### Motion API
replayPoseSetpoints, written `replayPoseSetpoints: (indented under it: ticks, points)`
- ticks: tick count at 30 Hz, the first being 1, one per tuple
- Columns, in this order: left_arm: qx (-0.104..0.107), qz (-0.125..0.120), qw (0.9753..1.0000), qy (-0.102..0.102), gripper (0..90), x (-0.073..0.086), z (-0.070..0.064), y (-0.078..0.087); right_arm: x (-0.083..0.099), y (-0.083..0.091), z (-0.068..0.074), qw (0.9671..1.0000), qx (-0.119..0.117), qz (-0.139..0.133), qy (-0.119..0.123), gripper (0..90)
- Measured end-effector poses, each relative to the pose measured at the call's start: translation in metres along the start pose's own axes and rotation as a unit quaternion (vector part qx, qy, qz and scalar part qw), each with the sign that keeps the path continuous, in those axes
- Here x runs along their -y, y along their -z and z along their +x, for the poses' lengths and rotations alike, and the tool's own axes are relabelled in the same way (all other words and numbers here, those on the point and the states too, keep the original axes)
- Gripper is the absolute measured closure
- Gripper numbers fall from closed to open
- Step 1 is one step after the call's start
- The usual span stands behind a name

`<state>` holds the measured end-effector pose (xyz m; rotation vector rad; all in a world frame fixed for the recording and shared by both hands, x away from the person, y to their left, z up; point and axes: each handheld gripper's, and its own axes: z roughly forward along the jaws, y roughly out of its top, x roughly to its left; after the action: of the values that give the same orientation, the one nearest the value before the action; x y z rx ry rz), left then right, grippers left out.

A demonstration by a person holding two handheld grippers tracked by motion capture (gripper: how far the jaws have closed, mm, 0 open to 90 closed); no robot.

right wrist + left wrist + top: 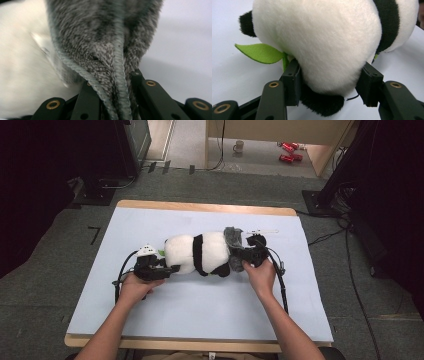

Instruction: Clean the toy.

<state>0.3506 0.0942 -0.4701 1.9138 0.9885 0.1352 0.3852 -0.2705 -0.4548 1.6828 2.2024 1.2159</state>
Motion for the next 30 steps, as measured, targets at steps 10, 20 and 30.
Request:
replayPoseSetpoints:
  ticks: [10, 20, 30]
  points:
    - [0.002, 0.001, 1.0, 0.0, 44.0, -0.002, 0.002, -0.001, 0.015, -0.017, -0.009, 0.9983, -0.021, 0.045, -0.03, 78.3]
    - [0.011, -0.004, 0.9998, -0.013, 46.6, -0.001, 0.003, -0.002, -0.004, 0.028, -0.027, 0.9989, 0.008, -0.018, -0.042, 78.2]
    - [0.008, -0.012, 0.9999, -0.008, 47.3, -0.001, -0.006, -0.009, -0.029, 0.057, -0.006, 0.9975, -0.015, -0.068, -0.011, 78.2]
